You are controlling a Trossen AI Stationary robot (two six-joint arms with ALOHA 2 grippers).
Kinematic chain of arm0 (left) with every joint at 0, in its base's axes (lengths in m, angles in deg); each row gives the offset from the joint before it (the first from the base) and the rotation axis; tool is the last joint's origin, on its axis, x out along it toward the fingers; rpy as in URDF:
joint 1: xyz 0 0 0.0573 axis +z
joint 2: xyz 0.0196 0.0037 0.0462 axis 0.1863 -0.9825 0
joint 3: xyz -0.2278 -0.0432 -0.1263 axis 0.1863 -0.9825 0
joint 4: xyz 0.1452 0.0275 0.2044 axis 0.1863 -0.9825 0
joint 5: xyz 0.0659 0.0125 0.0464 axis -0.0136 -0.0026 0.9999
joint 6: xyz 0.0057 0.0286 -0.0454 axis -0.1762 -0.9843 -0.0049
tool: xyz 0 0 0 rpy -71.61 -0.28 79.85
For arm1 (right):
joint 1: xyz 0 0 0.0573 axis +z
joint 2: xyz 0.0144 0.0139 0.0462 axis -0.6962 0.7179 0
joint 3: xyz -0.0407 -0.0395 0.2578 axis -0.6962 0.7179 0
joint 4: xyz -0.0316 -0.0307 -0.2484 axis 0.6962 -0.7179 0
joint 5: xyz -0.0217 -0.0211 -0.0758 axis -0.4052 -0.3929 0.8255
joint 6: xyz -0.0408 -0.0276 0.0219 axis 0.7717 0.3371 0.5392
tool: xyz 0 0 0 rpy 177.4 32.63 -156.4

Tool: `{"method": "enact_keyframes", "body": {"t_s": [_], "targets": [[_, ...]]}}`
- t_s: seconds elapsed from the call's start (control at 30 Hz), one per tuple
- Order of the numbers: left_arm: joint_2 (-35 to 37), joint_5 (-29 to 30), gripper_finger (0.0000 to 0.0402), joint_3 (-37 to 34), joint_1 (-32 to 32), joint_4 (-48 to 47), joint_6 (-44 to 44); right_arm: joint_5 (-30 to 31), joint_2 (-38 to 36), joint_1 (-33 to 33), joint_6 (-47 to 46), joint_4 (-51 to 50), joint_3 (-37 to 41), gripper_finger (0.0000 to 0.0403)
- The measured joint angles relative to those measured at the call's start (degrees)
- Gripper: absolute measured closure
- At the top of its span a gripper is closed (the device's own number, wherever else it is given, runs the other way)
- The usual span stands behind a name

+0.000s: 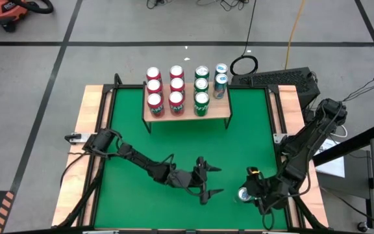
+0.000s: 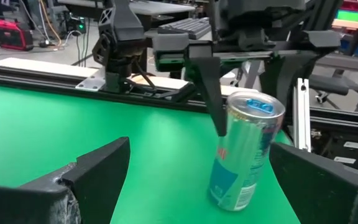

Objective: Place canned beverage on shelf
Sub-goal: Put the blue soda can on the shelf aligned with the other blue soda cans

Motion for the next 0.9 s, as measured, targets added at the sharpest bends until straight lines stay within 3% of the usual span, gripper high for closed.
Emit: {"method": "enact_keyframes", "body": {"t_s": [0.13,0.3,0.47,0.7,0.9], "targets": [[0.00,-0.01,0.0018,-0.01,0.12,0.06,-0.54,0.02,-0.34,-0.90,3.15,0.87,0.03,0.0184],[0.00,-1.49,0.0018,0.00,0.66,1.89,-3.21,0.12,-3.81,-2.64,9.54,-0.70,-2.05,0.0168],[1.62,-9.77,0.0018,0.00,2.09,3.20,-5.10,0.23,-8.17,-4.99,23.49,-2.86,-7.48,0.0167],[4.37,-16.10,0.0018,0.02,4.21,3.50,-7.95,0.16,-12.37,-10.20,42.53,-9.72,-15.99,0.0170],[4.62,-16.66,0.0018,0.02,6.91,3.17,-7.60,-6.20,-13.25,-17.46,53.97,-9.61,-20.20,0.0170]]}}
